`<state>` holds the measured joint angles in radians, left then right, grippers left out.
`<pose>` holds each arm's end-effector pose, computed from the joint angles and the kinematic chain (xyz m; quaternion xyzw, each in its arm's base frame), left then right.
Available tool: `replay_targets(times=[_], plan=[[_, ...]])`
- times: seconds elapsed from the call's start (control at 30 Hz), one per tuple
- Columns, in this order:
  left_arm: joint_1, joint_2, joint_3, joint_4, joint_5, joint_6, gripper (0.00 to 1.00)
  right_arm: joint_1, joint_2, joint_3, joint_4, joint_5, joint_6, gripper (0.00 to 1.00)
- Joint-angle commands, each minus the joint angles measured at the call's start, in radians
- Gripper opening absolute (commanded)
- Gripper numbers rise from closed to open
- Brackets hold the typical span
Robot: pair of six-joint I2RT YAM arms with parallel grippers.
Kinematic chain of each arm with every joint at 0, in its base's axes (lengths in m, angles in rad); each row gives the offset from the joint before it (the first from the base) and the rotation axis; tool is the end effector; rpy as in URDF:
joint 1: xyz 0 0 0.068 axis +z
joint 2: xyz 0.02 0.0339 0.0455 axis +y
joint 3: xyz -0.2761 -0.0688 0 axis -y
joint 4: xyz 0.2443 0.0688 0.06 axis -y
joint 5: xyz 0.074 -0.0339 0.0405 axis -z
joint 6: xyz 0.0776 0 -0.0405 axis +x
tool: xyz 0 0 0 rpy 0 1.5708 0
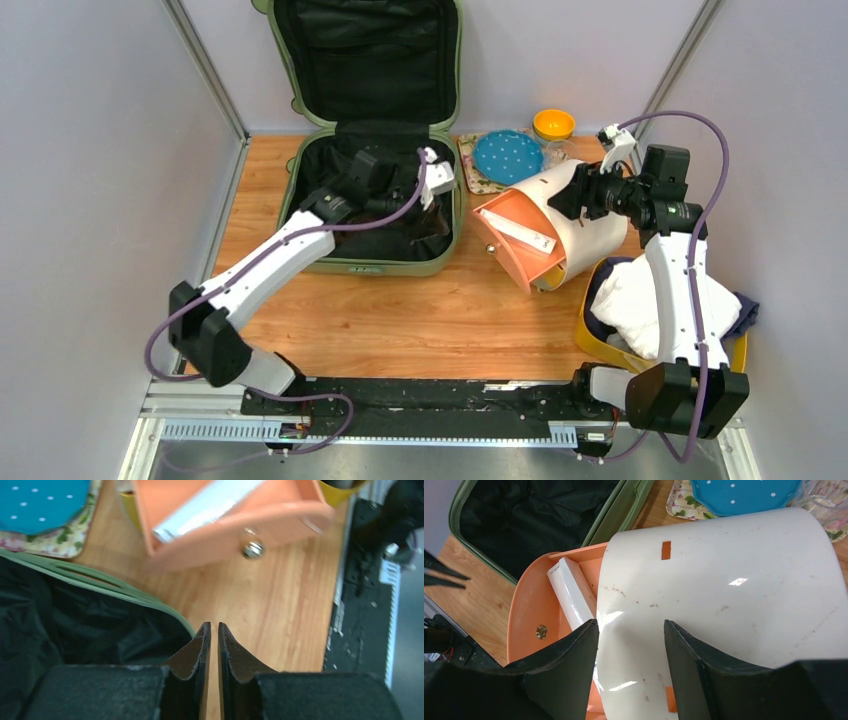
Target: Open, take out, and arrange the luggage
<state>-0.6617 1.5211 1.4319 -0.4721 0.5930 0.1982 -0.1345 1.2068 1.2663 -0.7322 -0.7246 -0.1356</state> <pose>0.2669 -0.2628 0.3536 0.4774 0.7020 -0.3551 0.3914 0.2698 0.0154 0.3636 -0.1543 0.8423 0.2617 0.4452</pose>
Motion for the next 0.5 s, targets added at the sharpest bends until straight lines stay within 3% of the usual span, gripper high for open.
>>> replay_targets(times=[0.0, 0.2, 0.47], plan=[[-0.033, -0.125, -0.173, 0.042, 0.09, 0.083, 0.15, -0.002, 0.025, 0.007, -0.062, 0.027, 0.004, 0.57], [-0.134, -0.115, -0.254, 0.228, 0.057, 0.057, 0.12, -0.004, 0.027, 0.001, -0.064, 0.03, 0.007, 0.57], [-0.217, 0.056, -0.202, 0.536, -0.007, -0.098, 0.04, -0.004, 0.039, 0.001, -0.065, 0.027, 0.024, 0.57]])
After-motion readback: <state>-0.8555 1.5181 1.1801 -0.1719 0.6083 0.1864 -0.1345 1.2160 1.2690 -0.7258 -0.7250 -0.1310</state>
